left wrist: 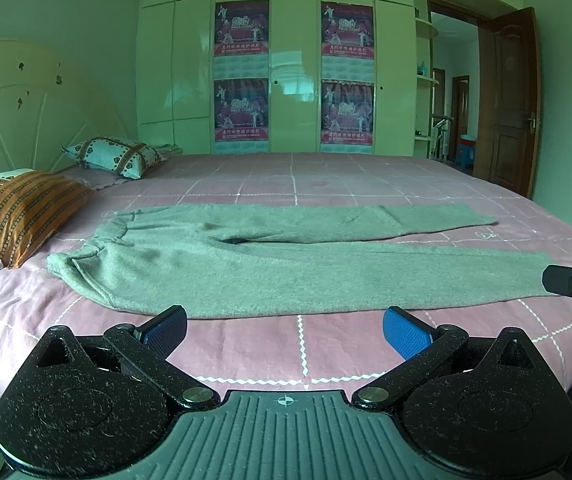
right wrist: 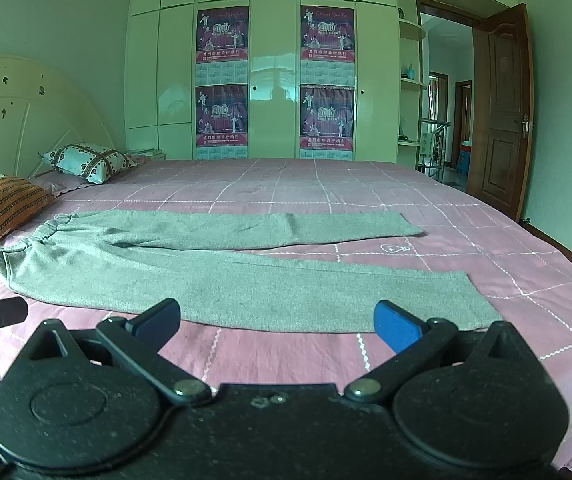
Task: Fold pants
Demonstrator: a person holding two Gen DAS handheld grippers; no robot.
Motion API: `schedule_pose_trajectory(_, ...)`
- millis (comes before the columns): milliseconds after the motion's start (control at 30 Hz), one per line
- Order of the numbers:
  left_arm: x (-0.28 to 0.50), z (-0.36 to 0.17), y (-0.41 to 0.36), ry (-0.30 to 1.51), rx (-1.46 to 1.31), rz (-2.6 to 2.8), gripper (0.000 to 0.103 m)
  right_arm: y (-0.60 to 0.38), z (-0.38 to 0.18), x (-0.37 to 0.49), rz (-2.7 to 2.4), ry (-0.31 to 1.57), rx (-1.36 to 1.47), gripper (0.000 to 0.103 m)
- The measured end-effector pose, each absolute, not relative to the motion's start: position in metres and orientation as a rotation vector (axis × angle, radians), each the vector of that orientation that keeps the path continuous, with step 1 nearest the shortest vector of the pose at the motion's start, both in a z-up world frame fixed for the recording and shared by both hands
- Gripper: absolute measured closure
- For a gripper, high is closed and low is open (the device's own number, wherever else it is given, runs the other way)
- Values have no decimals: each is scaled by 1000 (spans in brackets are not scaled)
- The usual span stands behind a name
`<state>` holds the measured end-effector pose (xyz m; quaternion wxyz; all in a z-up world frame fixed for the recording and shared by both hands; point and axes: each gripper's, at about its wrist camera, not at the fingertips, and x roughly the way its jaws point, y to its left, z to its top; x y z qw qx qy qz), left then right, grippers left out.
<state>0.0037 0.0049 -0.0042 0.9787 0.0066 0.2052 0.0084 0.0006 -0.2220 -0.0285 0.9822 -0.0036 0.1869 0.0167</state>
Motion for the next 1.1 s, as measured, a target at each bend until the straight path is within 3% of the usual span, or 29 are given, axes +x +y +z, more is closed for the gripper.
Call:
schedule_pose_trajectory(500, 8, 1, 6, 415, 42, 25, 0, -220, -24, 3, 47, 342, -25, 6)
schedule_pose_trajectory(1100, 82, 13, 32, 510, 62, 100, 0, -209, 2, 60, 129, 299, -38, 6)
